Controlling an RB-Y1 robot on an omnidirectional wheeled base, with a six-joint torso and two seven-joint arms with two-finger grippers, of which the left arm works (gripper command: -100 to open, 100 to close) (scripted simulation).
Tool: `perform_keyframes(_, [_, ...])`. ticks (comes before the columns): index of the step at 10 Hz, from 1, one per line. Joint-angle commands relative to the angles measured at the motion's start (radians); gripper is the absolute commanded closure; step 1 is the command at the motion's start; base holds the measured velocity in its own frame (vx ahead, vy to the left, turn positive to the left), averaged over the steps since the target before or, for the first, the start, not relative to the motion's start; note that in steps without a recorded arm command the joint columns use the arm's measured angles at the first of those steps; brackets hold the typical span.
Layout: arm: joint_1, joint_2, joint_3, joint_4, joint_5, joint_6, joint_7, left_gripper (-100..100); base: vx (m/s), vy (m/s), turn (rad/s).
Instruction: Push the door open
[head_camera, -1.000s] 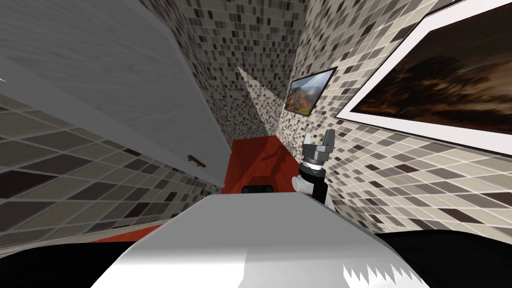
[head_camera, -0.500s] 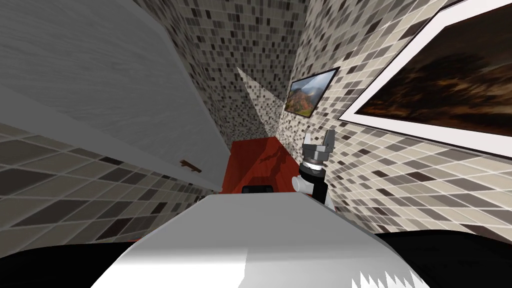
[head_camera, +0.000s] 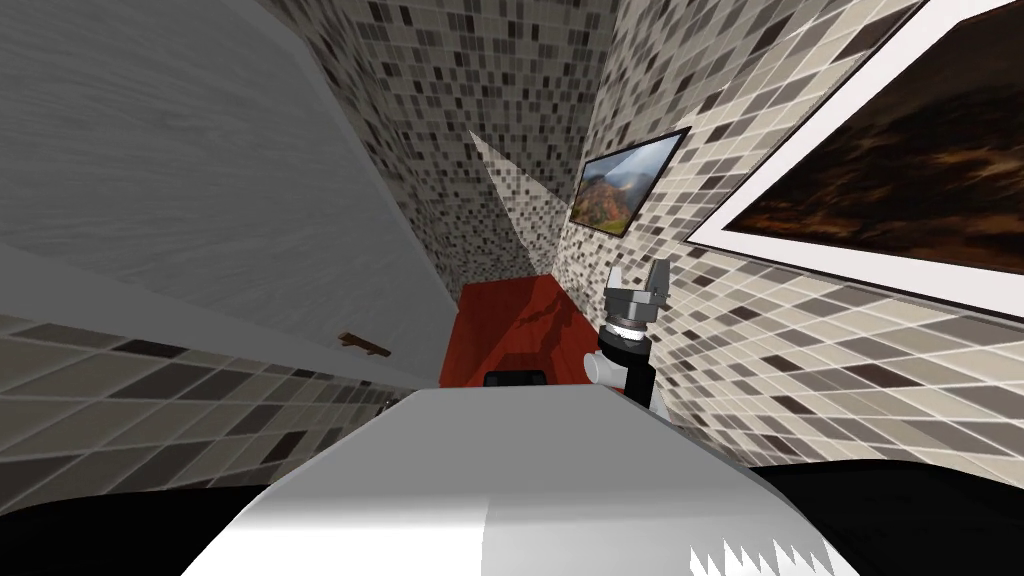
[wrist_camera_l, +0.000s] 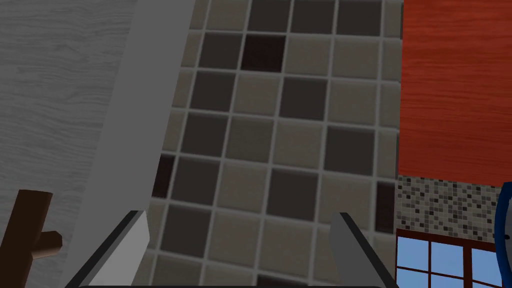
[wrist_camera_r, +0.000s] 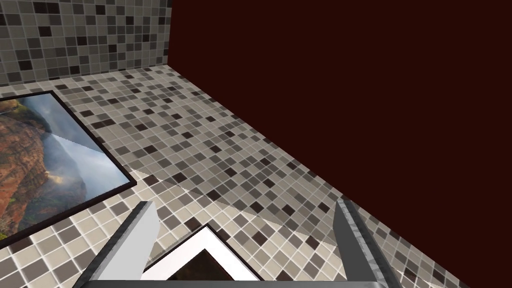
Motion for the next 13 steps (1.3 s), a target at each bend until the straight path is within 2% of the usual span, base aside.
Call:
perform_keyframes(1, [-0.004, 0.009, 0.003, 0.03, -0.023, 0.03, 0.028, -100, 0.155, -0.035, 0.005])
perform_keyframes(2, [-0.006, 0.012, 0.004, 0.04, -0.031, 0.04, 0.036, -100, 0.148, -0.04, 0.0])
perform_keyframes(4, [-0.015, 0.023, 0.007, 0.082, -0.06, 0.084, 0.067, -100, 0.168, -0.04, 0.003])
perform_keyframes(7, [-0.024, 0.034, 0.011, 0.122, -0.089, 0.126, 0.097, -100, 0.145, -0.056, 0.003])
perform_keyframes(9, [-0.033, 0.044, 0.015, 0.158, -0.114, 0.164, 0.124, -100, 0.151, -0.017, 0.002])
perform_keyframes(10, [-0.035, 0.047, 0.016, 0.167, -0.121, 0.174, 0.13, -100, 0.146, -0.029, 0.001])
perform_keyframes(13, [-0.047, 0.061, 0.021, 0.22, -0.158, 0.229, 0.17, -100, 0.151, -0.042, 0.004])
